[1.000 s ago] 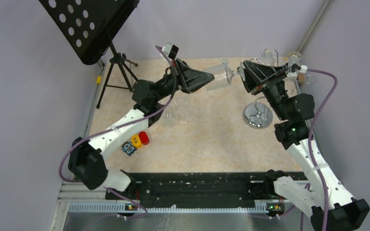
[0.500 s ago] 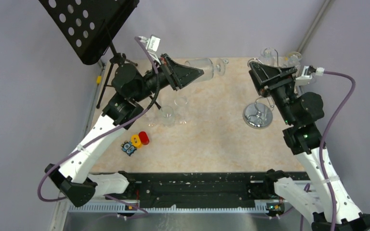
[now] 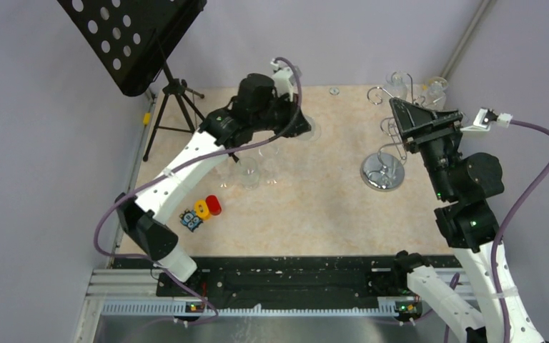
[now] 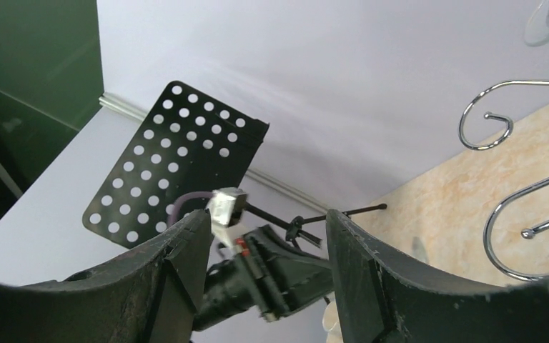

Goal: Take the wine glass off the wine glass rack

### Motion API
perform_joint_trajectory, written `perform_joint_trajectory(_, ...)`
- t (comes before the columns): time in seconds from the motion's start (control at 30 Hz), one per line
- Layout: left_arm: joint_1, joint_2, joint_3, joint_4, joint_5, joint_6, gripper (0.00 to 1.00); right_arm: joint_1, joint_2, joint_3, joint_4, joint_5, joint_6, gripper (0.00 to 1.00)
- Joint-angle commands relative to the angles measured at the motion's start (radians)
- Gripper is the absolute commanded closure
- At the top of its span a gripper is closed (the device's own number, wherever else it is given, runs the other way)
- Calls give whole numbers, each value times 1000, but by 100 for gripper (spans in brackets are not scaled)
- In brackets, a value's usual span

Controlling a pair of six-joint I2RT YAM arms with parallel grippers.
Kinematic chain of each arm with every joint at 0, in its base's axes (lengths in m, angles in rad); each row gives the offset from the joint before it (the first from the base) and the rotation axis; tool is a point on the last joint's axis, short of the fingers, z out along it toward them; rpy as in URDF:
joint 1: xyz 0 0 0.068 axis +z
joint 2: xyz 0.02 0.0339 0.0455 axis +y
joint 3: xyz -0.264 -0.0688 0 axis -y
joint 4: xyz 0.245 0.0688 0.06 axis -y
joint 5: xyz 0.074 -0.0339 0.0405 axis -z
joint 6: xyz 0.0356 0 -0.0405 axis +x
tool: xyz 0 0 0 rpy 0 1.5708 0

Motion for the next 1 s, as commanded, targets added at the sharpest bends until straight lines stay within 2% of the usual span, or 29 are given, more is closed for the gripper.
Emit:
perform_joint_trajectory(0.0,-50,79,102,-107,-146,119,100,6,-31,38,-32,50,-44,40)
perform_joint_trajectory(0.17,-85,164,115,-137,-168,135,100,5,-28,55,-93,76,-57,41)
perform_joint_trajectory(0.27,-101,257,167,-211,-176,155,100,5,-26,53,-95,77,-57,42)
perform_joint_trajectory(0.47,-119,429,234,-295,-266,197,100,6,-29,54,-120,89,-66,42)
perform_joint_trajectory(0.97,-122,503,156,-267,-282,203,100,5,-40,54,-136,107,-64,43)
